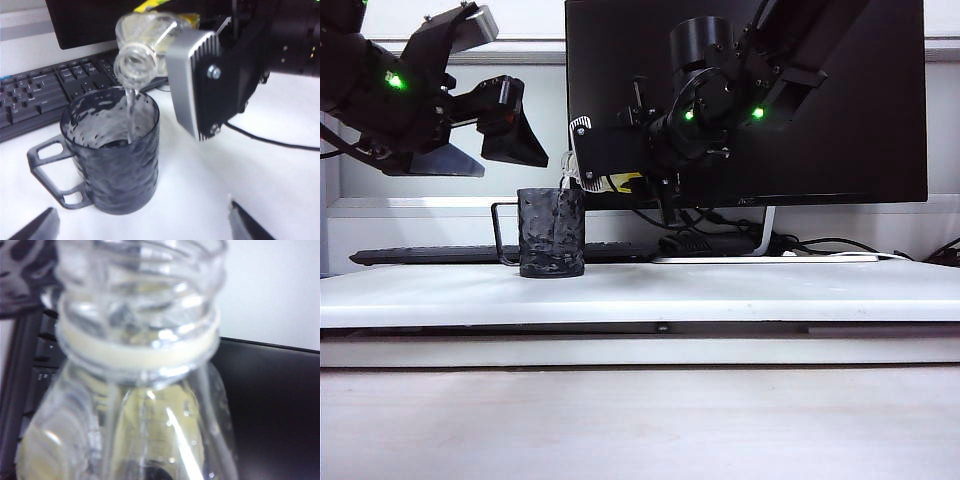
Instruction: Carefully pick up the bottle and pour some water from the bottle into the cup.
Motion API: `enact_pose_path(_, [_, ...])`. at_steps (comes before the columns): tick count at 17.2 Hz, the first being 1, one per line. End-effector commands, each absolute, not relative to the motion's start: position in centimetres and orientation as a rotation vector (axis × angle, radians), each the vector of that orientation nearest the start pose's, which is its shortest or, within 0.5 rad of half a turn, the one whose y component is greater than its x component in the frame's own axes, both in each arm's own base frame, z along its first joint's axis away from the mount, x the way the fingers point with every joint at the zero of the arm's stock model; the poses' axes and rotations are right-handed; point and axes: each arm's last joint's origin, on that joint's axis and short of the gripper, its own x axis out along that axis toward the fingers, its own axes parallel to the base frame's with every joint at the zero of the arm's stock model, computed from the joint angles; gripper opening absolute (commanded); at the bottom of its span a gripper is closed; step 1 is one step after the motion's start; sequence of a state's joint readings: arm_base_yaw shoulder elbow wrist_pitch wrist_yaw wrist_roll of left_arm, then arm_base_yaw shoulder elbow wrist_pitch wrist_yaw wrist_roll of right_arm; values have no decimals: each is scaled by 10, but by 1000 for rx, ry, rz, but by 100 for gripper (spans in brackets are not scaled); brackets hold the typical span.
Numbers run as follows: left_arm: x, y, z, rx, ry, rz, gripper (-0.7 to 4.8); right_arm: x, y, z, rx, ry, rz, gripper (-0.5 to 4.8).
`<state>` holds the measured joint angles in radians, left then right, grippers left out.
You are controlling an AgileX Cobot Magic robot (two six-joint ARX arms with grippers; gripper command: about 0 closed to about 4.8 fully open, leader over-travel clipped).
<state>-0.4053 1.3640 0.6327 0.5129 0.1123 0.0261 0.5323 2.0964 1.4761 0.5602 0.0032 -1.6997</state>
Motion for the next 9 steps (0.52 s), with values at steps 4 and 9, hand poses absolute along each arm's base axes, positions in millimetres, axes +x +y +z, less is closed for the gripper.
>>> enact_pose_path(4, [258,-114,223,57,211,-526,479,414,246,245,-1597,-441,406,175])
enact_pose_path(9, [258,-114,223,57,211,-526,479,411,252,246,-1382,-377,422,175])
